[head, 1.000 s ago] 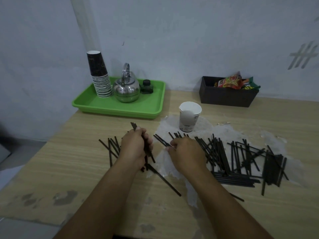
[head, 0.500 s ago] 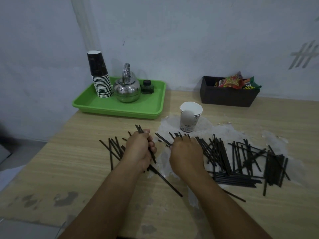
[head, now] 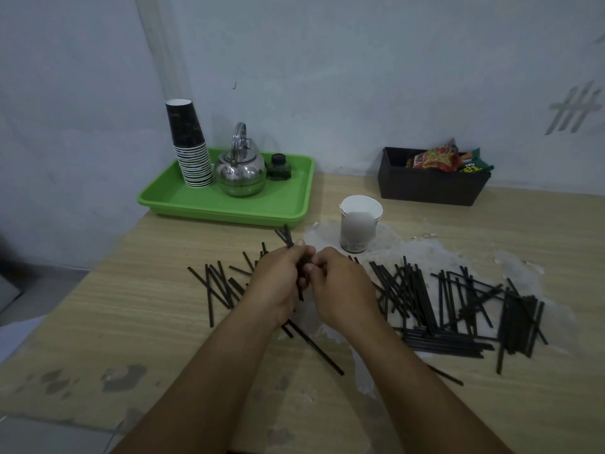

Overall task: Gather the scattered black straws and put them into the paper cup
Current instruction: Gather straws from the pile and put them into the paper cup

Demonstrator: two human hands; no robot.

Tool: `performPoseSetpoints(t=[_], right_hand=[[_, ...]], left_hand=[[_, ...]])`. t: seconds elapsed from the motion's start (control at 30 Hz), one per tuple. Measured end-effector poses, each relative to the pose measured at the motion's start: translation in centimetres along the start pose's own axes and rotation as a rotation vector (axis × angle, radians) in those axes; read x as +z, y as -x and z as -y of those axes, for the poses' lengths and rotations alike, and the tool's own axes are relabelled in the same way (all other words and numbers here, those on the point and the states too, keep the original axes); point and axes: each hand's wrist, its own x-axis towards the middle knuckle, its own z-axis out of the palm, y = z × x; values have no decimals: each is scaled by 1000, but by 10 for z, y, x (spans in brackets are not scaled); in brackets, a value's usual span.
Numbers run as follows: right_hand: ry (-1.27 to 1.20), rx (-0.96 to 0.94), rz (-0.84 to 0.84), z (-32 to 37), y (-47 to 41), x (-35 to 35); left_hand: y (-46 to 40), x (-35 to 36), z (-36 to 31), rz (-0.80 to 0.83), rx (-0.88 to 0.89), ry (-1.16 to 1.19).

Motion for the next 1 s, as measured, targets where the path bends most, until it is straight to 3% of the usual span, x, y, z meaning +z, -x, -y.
performPoseSetpoints(t=[0.33, 0.43, 0.67, 0.83, 1.0], right_hand=[[-217, 16, -17, -5, -3, 3], [-364, 84, -43, -4, -8, 1], [-961, 301, 14, 15, -19, -7], [-968, 330, 27, 16, -25, -5], [-684, 255, -46, 6, -28, 6]], left_hand=[[-10, -22, -35, -252, 57, 289], [-8, -24, -33, -213, 37, 289], [7, -16, -13, -5, -46, 31], [14, -16, -14, 117, -45, -76], [10, -36, -24, -4, 5, -41]])
